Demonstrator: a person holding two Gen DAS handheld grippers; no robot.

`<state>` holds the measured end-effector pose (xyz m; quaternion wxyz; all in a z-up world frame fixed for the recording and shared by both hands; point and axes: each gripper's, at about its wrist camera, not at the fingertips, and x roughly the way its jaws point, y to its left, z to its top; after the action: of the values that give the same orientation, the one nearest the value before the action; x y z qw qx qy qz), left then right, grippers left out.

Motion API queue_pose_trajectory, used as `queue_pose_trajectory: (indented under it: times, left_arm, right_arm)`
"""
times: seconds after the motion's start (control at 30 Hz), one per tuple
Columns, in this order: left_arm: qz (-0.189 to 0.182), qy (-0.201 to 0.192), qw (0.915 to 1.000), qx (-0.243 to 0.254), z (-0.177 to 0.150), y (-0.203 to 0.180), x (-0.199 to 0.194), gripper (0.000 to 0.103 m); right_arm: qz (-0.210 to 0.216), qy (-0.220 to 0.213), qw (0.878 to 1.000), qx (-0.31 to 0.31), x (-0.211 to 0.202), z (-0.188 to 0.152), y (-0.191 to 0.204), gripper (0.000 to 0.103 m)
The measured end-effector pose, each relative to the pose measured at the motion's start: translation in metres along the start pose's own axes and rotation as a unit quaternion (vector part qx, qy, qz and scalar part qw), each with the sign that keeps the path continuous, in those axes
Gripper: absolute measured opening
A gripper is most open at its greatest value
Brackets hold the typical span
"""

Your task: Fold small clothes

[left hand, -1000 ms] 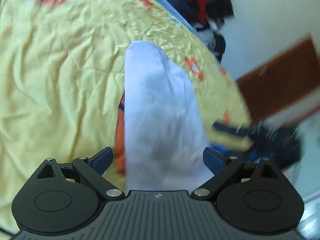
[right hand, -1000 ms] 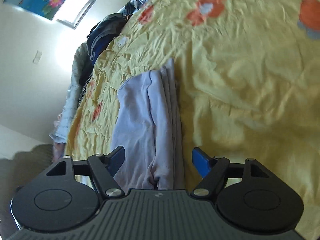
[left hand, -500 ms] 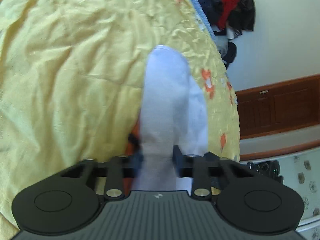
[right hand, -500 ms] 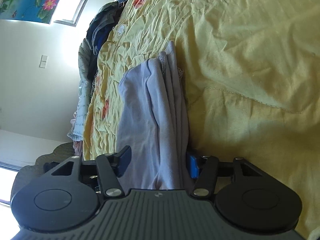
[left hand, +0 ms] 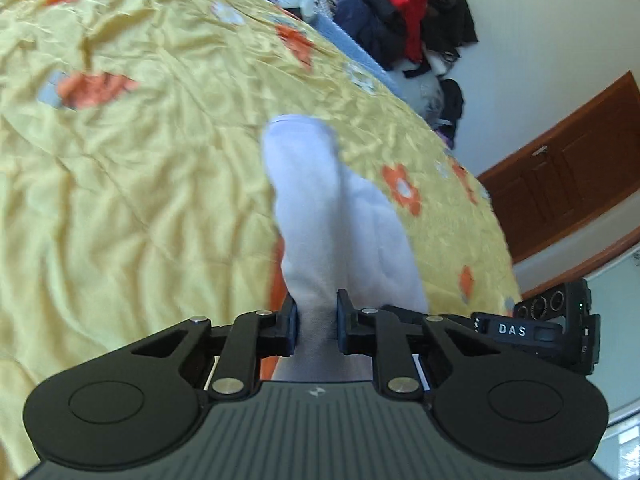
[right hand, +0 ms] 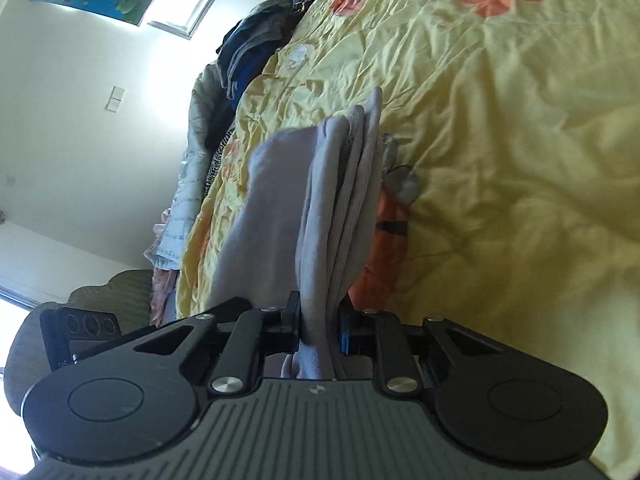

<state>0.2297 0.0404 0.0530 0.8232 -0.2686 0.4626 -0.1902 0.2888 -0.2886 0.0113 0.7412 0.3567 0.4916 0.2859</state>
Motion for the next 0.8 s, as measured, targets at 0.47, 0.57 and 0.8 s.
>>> queue_pose_trajectory:
  times: [0.47, 0.57, 0.8]
  left_arm:
    - [0.066, -0.098, 0.9927, 0.024, -0.022, 0.009, -0.059, 0.071]
    - [0.125, -0.142, 0.9786, 0.081, -0.056, -0.021, -0.081, 0.071]
    - [0.198, -0.07, 0.9705, 0.119, -0.141, -0.041, -0.055, 0.072]
  right_arm:
    - [-0.012, -0.072, 0.995, 0.062, -0.031, -0.022, -0.018, 0.04]
    - [-0.05, -0.124, 0.991, 0.002, -0.065, -0.052, 0.006, 0.043]
    - [-0.251, -0.096, 0.945, -0.187, -0.06, -0.144, 0.057, 0.064]
